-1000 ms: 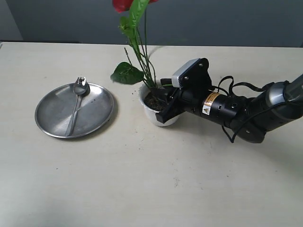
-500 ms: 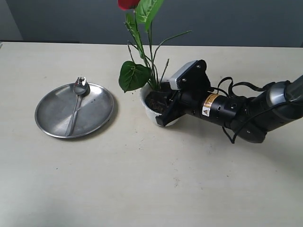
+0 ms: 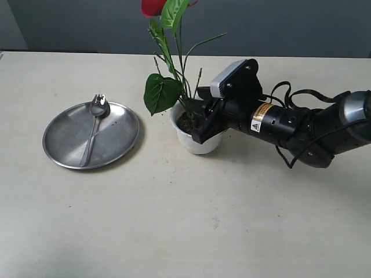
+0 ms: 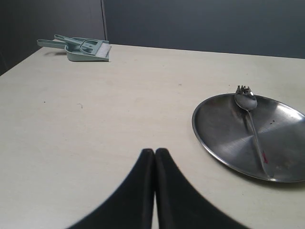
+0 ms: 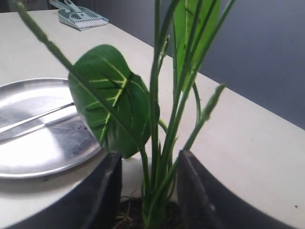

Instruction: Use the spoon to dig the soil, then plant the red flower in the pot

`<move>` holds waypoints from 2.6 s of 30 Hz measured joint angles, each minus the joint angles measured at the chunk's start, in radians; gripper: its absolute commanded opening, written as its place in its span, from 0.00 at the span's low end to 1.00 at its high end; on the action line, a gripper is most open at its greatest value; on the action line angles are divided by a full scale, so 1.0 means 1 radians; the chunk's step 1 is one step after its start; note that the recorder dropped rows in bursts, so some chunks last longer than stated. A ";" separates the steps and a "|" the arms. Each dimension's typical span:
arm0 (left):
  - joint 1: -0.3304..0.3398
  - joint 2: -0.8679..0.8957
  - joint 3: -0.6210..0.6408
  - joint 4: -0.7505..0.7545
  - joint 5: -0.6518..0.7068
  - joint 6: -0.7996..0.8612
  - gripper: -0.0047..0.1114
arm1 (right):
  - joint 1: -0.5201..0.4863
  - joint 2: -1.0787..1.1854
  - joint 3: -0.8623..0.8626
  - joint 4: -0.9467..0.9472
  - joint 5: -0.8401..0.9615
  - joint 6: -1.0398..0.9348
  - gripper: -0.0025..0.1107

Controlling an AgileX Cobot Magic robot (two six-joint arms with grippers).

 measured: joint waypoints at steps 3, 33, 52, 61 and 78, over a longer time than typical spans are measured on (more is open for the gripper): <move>0.000 0.000 0.000 0.000 0.000 0.000 0.04 | 0.000 -0.023 0.000 0.000 0.026 0.000 0.36; 0.000 0.000 0.000 0.000 0.000 0.000 0.04 | 0.002 -0.304 0.000 0.106 0.346 0.020 0.25; 0.000 0.000 0.000 0.000 0.000 0.000 0.04 | 0.002 -0.476 0.002 0.157 0.465 0.023 0.03; 0.000 0.000 0.000 0.000 0.000 0.000 0.04 | 0.002 -0.651 0.002 0.157 0.623 0.023 0.03; 0.000 0.000 0.000 0.000 0.000 0.000 0.04 | -0.003 -0.827 0.002 0.217 0.741 0.011 0.03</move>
